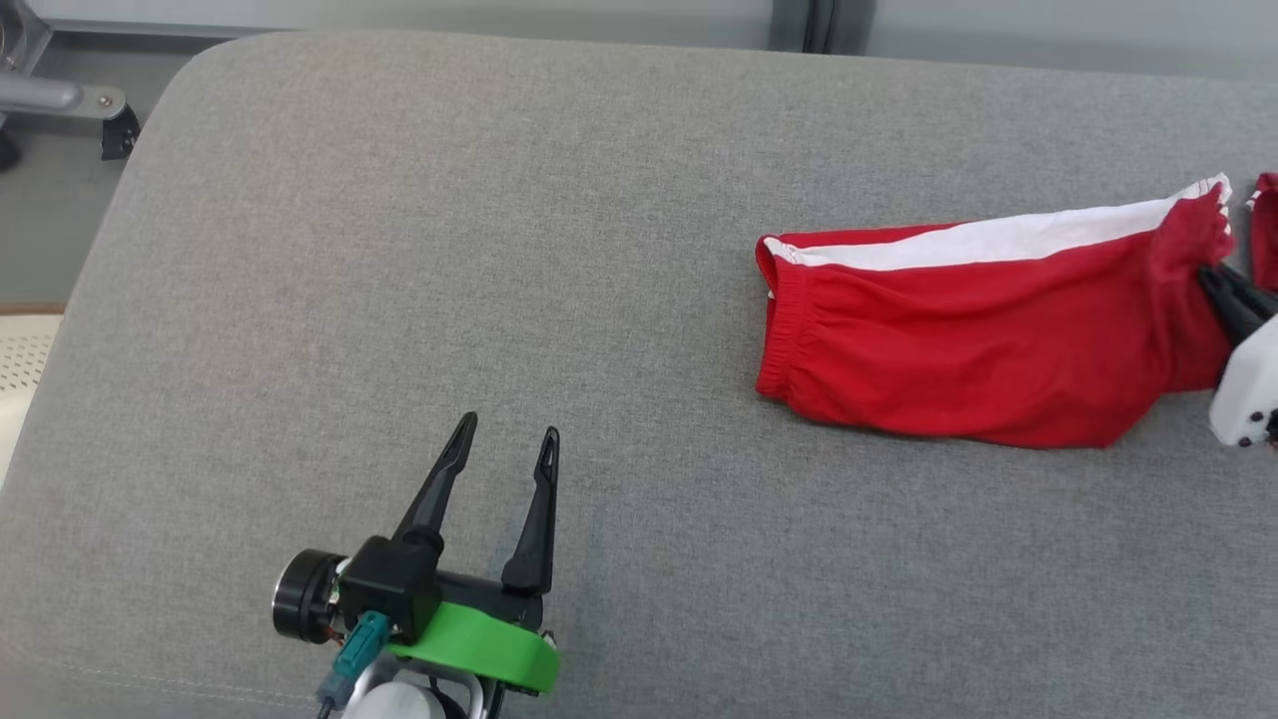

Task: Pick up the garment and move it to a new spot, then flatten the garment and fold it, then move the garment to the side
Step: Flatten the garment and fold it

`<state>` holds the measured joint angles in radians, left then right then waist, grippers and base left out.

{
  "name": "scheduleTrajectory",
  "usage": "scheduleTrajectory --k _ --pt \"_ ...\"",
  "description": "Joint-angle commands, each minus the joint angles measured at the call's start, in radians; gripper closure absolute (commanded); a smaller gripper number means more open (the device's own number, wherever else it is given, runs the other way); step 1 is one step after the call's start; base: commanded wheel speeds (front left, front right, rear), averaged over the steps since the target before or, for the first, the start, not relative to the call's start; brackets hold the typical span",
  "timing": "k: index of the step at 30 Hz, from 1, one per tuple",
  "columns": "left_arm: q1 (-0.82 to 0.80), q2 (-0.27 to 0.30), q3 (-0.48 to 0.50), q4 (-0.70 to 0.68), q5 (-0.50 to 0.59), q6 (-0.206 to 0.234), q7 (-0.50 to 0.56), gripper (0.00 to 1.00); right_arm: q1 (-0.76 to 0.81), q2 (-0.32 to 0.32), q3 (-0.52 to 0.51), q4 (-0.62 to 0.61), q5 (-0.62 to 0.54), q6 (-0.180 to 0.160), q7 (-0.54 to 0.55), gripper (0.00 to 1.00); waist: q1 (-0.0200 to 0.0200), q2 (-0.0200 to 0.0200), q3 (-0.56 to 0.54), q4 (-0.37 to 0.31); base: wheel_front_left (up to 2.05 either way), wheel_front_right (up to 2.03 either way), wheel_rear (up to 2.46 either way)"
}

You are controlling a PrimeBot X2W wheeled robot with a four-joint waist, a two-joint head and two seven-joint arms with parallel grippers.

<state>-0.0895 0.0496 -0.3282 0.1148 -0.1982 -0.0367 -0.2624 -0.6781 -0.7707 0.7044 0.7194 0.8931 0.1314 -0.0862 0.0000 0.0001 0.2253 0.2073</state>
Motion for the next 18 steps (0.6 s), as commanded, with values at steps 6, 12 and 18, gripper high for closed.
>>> scheduleTrajectory --k 6,12,18 --pt "0.038 0.002 0.000 0.023 0.005 -0.006 -0.003 0.00 -0.016 0.104 0.007 -0.109 -0.061 -0.001 0.006 1.00 0.0000 -0.0001 -0.075 -0.012 0.00 0.00 0.00" --pt "0.055 0.002 -0.013 0.033 -0.008 0.001 -0.003 0.00 0.012 0.234 0.006 -0.171 -0.090 -0.001 0.036 1.00 0.0000 -0.0001 -0.114 0.013 0.00 0.00 0.00" --pt "0.056 0.002 -0.023 0.030 -0.019 0.010 -0.003 0.00 0.022 0.361 0.014 -0.168 -0.114 -0.001 0.076 1.00 0.0000 -0.0001 -0.113 0.039 0.00 0.00 0.00"
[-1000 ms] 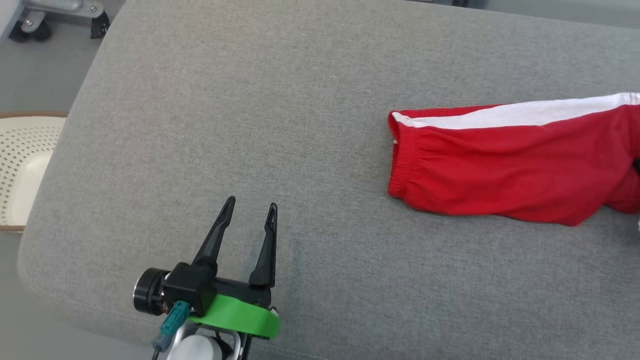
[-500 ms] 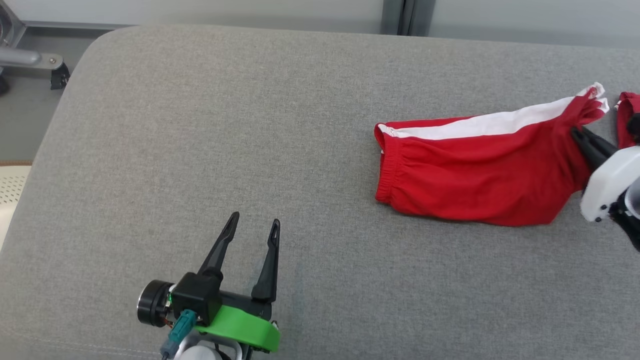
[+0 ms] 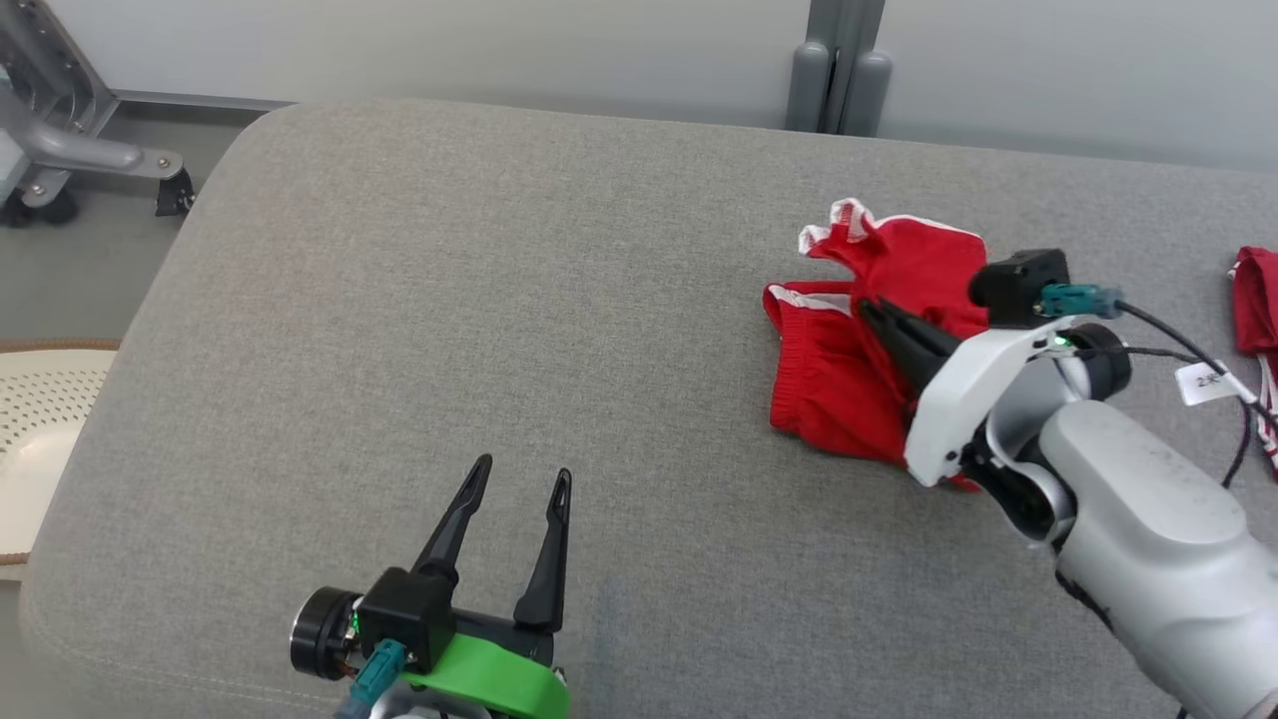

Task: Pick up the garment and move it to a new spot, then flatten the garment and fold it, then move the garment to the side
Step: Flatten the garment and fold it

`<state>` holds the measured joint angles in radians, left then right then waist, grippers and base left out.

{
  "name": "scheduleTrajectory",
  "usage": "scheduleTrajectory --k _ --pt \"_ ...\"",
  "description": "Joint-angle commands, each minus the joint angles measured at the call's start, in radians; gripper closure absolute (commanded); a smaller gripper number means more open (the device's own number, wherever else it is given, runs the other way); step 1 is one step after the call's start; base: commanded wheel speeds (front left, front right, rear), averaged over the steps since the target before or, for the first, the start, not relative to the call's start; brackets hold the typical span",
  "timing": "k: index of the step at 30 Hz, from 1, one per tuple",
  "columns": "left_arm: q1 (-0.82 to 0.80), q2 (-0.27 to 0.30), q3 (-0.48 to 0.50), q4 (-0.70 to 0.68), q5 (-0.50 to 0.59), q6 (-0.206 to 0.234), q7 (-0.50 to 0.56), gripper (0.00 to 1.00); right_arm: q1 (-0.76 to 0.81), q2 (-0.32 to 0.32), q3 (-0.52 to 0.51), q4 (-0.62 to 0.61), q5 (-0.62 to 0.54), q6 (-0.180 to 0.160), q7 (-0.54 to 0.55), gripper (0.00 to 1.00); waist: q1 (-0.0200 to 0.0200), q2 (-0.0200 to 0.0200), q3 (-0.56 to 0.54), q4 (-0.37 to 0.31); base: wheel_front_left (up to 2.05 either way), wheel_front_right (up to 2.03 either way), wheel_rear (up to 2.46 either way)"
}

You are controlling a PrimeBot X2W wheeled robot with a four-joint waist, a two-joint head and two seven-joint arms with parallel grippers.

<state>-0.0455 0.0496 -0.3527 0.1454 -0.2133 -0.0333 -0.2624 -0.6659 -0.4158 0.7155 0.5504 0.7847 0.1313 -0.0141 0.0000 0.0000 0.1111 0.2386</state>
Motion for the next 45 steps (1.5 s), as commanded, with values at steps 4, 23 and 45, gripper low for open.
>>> scheduleTrajectory --k 4,23,45 --pt "0.003 0.002 0.000 -0.005 -0.012 0.009 -0.003 0.00 0.017 0.080 -0.008 -0.003 0.005 -0.001 -0.017 0.00 0.0000 0.0000 0.013 0.014 0.00 0.00 0.00" --pt "0.052 0.002 0.059 -0.034 -0.012 0.036 -0.003 0.00 0.280 -0.019 -0.227 -0.121 -0.038 -0.001 -0.232 0.00 0.0000 0.0000 -0.039 -0.119 0.00 0.00 0.00" --pt "0.305 0.002 0.234 -0.203 0.055 0.107 -0.003 0.00 0.731 0.195 -0.548 -0.430 -0.466 -0.001 -0.251 0.00 0.0000 0.0000 -0.187 -0.197 0.00 0.00 0.00"
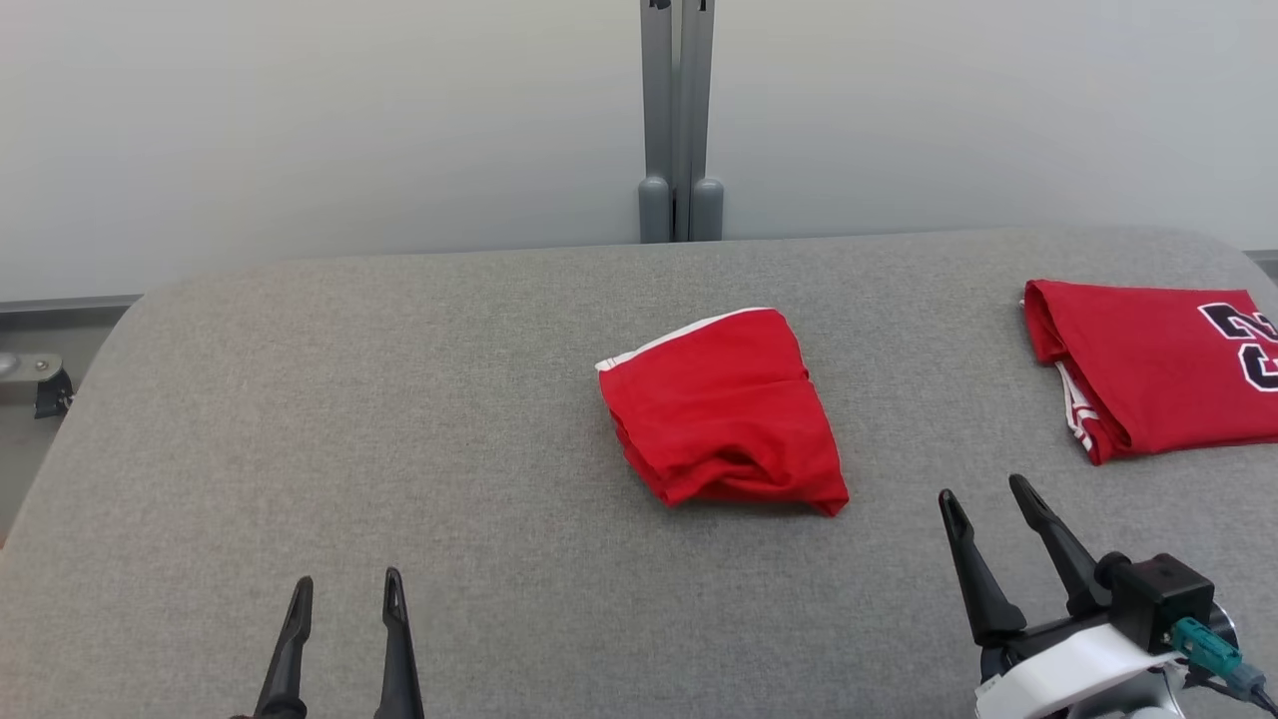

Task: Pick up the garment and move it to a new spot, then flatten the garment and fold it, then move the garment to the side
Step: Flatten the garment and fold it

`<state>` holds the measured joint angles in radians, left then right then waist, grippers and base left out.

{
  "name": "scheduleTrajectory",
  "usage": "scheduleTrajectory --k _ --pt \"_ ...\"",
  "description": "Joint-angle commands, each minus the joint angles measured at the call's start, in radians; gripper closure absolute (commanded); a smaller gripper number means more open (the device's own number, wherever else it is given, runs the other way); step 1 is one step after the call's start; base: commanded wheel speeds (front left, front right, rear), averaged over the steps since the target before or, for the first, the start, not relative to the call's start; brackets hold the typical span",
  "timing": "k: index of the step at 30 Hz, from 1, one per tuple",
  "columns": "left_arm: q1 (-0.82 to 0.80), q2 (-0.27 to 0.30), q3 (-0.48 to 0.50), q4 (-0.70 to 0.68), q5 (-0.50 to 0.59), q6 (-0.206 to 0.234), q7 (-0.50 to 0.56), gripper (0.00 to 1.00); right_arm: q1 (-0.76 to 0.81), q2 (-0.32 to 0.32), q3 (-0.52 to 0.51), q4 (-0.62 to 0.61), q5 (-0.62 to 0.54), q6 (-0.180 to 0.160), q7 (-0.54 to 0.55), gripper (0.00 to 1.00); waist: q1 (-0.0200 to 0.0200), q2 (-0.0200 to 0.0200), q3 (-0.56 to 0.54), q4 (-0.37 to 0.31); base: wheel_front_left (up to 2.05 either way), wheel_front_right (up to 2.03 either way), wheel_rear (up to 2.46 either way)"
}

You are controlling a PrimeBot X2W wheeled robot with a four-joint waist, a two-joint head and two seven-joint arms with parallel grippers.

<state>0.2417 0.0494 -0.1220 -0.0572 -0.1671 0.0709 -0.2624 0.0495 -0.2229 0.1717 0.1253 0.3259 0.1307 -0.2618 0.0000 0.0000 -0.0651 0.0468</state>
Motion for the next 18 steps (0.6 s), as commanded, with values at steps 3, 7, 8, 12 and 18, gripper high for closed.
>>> scheduleTrajectory --k 3,7,8,12,18 --pt "0.047 0.003 0.003 -0.004 0.029 0.003 -0.003 0.00 0.046 0.020 -0.028 -0.031 -0.032 0.000 -0.003 0.00 0.0000 0.0000 -0.026 -0.003 0.00 0.00 0.00" --pt "0.076 0.003 0.000 -0.009 0.029 0.014 -0.003 0.00 0.095 0.048 -0.060 -0.050 -0.059 0.000 -0.003 0.00 0.0000 0.0000 -0.044 -0.001 0.00 0.00 0.00" --pt "0.082 0.003 0.000 -0.011 0.029 0.016 -0.003 0.00 0.101 0.053 -0.063 -0.053 -0.064 0.000 -0.003 0.00 0.0000 0.0000 -0.049 0.000 0.00 0.00 0.00" --pt "0.092 0.003 -0.004 -0.010 0.039 0.015 -0.003 0.00 0.121 0.069 -0.070 -0.063 -0.074 0.000 -0.003 0.00 0.0000 0.0000 -0.065 -0.001 0.00 0.00 0.00" --pt "0.091 0.003 -0.002 -0.007 0.057 -0.001 -0.003 0.00 0.123 0.076 -0.068 -0.055 -0.064 0.000 -0.003 0.00 0.0000 0.0000 -0.074 -0.004 0.00 0.00 0.00"
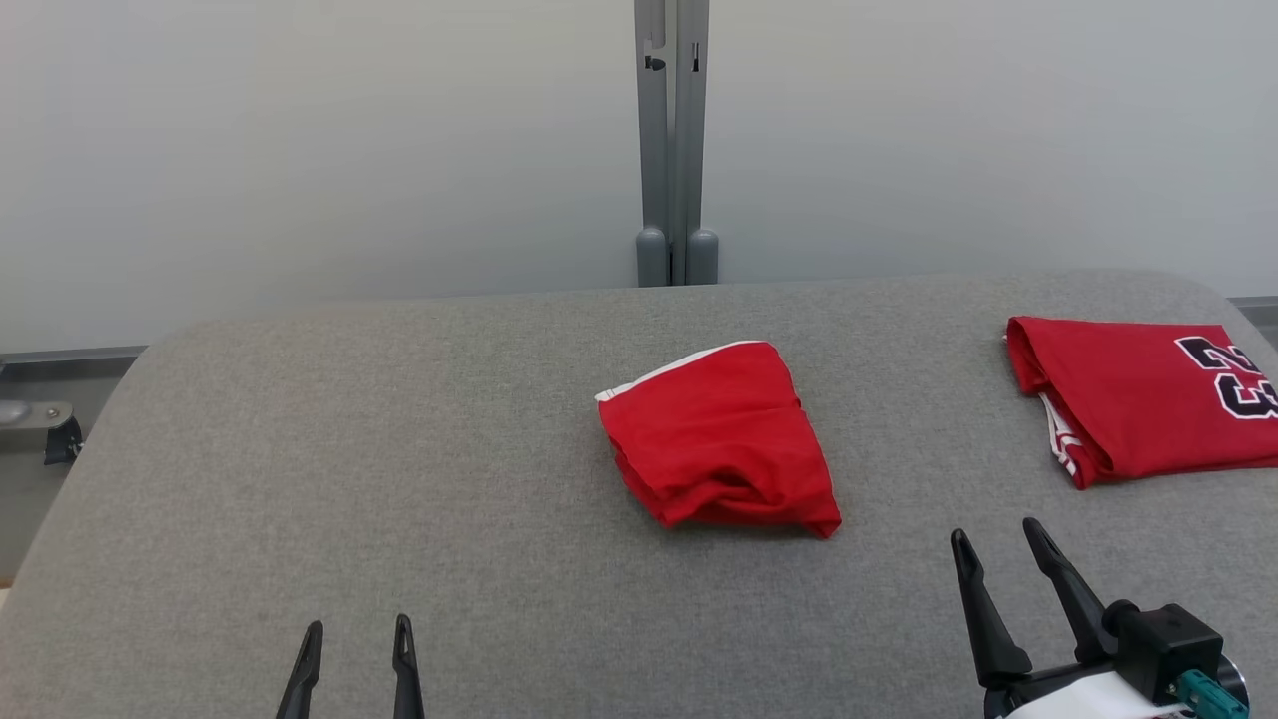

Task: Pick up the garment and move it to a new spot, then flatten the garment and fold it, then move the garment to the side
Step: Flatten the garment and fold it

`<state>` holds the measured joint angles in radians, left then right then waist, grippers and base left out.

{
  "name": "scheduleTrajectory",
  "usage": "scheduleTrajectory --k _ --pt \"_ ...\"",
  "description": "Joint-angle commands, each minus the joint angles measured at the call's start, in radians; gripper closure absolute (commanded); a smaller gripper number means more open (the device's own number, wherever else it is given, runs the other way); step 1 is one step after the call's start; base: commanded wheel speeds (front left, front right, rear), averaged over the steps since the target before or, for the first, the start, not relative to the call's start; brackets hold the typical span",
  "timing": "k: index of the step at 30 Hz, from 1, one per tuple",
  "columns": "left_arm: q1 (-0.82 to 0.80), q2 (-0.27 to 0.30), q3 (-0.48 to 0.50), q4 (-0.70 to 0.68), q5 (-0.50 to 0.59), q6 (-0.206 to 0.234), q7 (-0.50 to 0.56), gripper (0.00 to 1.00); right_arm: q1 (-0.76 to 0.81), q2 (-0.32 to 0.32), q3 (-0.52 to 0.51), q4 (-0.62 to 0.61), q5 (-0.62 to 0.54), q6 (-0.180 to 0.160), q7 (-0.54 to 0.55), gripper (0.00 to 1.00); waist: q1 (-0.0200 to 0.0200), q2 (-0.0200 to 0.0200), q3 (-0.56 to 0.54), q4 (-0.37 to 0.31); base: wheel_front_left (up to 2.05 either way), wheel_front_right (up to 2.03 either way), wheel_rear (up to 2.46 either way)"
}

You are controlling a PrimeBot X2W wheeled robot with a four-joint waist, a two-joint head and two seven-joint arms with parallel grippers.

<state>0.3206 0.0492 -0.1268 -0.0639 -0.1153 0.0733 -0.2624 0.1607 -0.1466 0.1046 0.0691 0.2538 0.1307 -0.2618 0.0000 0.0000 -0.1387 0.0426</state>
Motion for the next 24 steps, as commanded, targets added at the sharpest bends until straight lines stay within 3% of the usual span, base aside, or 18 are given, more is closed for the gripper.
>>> scheduleTrajectory --k 1,24 --pt "0.011 0.003 0.003 0.001 0.007 -0.006 -0.003 0.00 0.014 -0.001 0.000 0.004 0.010 0.000 -0.003 0.00 0.0000 0.0000 -0.001 0.000 0.00 0.00 0.00" --pt "0.000 0.003 -0.016 0.015 0.024 -0.008 -0.003 0.00 0.015 -0.009 0.002 0.017 0.017 0.000 -0.004 0.00 0.0000 0.0000 -0.006 0.003 0.00 0.00 0.00"
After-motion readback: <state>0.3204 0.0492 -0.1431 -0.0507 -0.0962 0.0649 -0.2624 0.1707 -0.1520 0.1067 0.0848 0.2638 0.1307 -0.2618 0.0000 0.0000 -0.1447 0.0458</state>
